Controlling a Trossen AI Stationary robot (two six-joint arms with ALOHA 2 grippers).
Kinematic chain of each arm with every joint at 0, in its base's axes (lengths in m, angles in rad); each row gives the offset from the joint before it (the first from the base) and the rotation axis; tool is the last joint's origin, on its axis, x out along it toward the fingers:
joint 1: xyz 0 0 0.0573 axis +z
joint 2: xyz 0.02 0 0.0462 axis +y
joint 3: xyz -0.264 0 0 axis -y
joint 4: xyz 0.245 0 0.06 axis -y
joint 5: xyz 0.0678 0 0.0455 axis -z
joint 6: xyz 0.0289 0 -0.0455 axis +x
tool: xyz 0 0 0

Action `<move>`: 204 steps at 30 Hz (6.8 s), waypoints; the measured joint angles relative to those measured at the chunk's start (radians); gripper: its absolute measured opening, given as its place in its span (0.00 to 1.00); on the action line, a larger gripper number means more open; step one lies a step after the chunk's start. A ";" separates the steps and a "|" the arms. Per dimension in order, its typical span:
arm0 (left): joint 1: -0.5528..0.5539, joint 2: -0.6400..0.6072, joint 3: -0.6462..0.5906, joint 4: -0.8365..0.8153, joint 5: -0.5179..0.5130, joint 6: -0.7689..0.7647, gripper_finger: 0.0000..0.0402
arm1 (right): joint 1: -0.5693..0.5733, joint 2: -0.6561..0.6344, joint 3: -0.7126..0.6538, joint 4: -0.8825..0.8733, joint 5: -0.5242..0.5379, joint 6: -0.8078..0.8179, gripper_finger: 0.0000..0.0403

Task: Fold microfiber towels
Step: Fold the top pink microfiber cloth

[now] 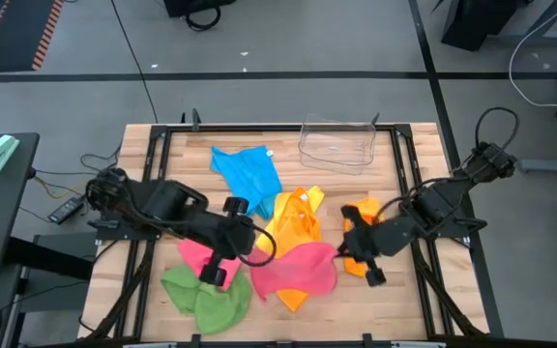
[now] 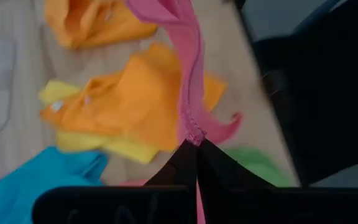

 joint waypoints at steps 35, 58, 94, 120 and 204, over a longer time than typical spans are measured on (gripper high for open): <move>0.032 0.002 -0.520 0.176 -0.101 -0.072 0.04 | -0.194 0.000 -0.299 0.083 0.131 -0.046 0.04; -0.032 0.002 -0.565 0.344 -0.120 -0.150 0.08 | -0.048 0.091 -0.334 0.154 0.115 0.039 0.04; -0.130 0.109 -0.868 0.741 -0.098 -0.228 0.06 | 0.013 0.254 -0.334 0.202 -0.020 0.111 0.04; -0.162 0.210 -0.868 0.813 -0.091 -0.110 0.24 | 0.043 0.282 -0.335 0.271 -0.034 0.125 0.04; -0.182 0.276 -0.620 0.370 -0.190 -0.131 0.02 | 0.222 0.283 -0.450 0.382 0.245 0.219 0.37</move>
